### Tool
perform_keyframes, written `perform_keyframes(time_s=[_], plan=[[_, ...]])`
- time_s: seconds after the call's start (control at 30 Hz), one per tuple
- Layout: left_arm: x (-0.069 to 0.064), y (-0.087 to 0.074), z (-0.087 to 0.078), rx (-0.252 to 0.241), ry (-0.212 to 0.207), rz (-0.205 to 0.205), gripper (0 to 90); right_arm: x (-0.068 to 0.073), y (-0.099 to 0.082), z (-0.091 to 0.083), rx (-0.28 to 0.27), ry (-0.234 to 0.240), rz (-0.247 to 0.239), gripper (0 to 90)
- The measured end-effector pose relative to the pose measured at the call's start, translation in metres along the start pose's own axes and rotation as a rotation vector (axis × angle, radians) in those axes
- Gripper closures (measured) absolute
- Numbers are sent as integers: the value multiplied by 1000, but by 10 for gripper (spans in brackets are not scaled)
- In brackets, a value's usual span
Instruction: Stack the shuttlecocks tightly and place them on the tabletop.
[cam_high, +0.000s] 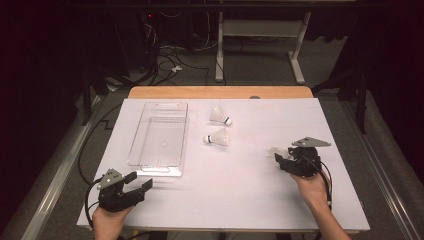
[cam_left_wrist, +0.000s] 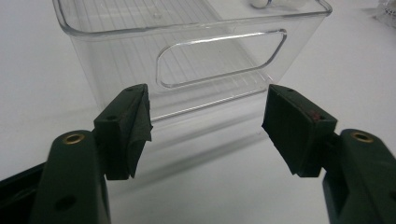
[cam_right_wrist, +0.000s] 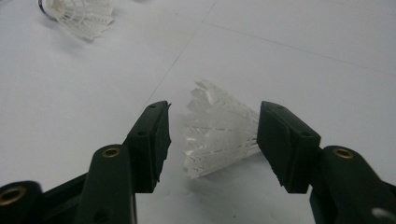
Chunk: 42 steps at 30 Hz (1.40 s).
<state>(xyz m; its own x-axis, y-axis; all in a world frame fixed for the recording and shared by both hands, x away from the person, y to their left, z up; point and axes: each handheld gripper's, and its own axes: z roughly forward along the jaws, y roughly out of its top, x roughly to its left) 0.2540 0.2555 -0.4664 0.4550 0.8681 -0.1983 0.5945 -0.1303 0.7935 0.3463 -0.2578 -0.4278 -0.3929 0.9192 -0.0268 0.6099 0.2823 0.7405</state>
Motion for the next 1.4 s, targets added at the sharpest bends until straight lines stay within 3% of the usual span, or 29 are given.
perform_keyframes(time_s=[0.17,0.23,0.43,0.57,0.7,0.9,1.2,1.4], plan=[[-1,0,0,0,-1,8,329,-2,5,3,57,-21,6,508],[-1,0,0,6,0,10,328,-2,5,5,72,-46,-12,539],[-1,1,2,12,-2,14,328,-2,11,5,84,-61,-23,646],[-1,1,2,9,-1,12,328,2,11,10,120,-67,-60,707],[-2,0,0,0,9,18,330,3,11,10,122,-63,-70,772],[0,1,0,-2,10,12,330,-5,10,5,110,-48,-44,856],[3,0,-1,-9,30,-14,330,-17,6,-4,99,-54,-46,900],[0,1,1,1,35,14,331,-25,0,-13,79,-47,-26,900]])
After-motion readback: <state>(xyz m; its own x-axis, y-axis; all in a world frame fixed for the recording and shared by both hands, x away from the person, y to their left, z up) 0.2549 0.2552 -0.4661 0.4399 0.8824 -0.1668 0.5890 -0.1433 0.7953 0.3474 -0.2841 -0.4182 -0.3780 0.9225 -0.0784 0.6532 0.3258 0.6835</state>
